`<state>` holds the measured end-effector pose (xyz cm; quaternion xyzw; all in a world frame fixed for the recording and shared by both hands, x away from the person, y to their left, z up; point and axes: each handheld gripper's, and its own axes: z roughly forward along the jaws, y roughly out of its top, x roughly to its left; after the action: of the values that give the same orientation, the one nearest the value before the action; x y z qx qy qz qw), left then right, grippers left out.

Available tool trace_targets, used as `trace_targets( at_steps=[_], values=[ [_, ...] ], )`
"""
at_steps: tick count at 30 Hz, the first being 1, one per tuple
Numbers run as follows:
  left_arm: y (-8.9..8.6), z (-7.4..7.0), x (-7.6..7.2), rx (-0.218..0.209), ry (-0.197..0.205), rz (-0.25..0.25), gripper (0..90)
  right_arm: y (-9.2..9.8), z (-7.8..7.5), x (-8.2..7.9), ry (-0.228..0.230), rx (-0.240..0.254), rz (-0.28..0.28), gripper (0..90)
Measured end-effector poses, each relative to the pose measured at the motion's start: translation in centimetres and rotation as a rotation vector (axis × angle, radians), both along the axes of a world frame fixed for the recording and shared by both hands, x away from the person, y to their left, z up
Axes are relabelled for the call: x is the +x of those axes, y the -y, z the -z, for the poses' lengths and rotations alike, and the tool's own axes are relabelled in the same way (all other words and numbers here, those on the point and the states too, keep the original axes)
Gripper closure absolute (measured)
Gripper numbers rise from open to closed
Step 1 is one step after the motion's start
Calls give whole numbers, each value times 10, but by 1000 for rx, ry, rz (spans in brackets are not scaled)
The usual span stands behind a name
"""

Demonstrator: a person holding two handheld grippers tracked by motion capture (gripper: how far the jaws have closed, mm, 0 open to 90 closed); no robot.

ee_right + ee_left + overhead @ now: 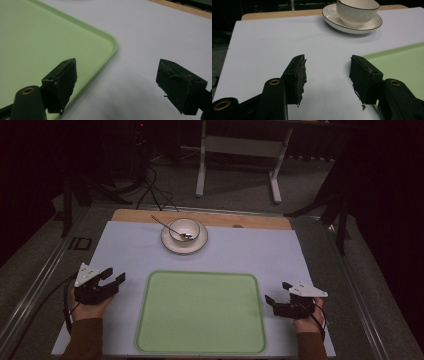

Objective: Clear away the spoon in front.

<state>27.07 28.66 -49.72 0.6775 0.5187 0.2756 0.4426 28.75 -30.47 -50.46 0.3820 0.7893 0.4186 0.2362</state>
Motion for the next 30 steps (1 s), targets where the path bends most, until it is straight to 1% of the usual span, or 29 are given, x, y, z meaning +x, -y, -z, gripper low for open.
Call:
trace_targets(
  at_steps=[2, 3, 9, 10, 12, 15, 16, 18, 20, 23, 24, 25, 26, 27, 29, 30],
  values=[
    [0, 0, 0, -6, -2, -1, 465, 0, 0, 0, 3, 0, -1, 167],
    [-1, -1, 0, -7, -2, -5, 464, 0, 0, 0, 16, 1, -11, 163],
    [1, 0, 1, -11, -10, -6, 461, -1, 1, 4, 23, -1, -6, 152],
    [1, 0, 2, -13, -11, -4, 461, -1, 1, 4, 24, 6, -5, 148],
    [1, 0, 3, -13, -20, -2, 460, 0, 1, 4, 26, 16, 1, 144],
    [1, 0, 6, -33, -42, 8, 457, 0, 0, 4, 34, 19, 2, 143],
    [1, -1, 7, -26, -47, 11, 457, 0, 0, 4, 36, 19, 3, 143],
    [2, -3, 8, -28, -43, 15, 456, 1, 1, 4, 37, 15, 7, 141],
    [3, -5, 11, -24, -48, 15, 455, 2, 1, 5, 42, 20, 6, 139],
    [3, -8, 13, -32, -47, 17, 454, 2, 1, 5, 40, 20, 14, 139],
    [7, -13, 14, -12, -48, 20, 454, 2, 1, 5, 40, 10, 20, 136],
    [9, -14, 15, 0, -50, 22, 449, 0, 3, 4, 38, -22, 39, 136],
    [12, -16, 16, 22, -50, 31, 448, 0, 3, 4, 40, -23, 36, 134],
    [15, -18, 17, 31, -50, 37, 448, 0, 3, 3, 40, -19, 31, 133],
    [20, -24, 23, 20, -40, 60, 448, 0, 3, 3, 41, -18, 28, 134],
    [20, -24, 23, 20, -40, 60, 448, 0, 3, 3, 42, -16, 26, 134]
  ],
)
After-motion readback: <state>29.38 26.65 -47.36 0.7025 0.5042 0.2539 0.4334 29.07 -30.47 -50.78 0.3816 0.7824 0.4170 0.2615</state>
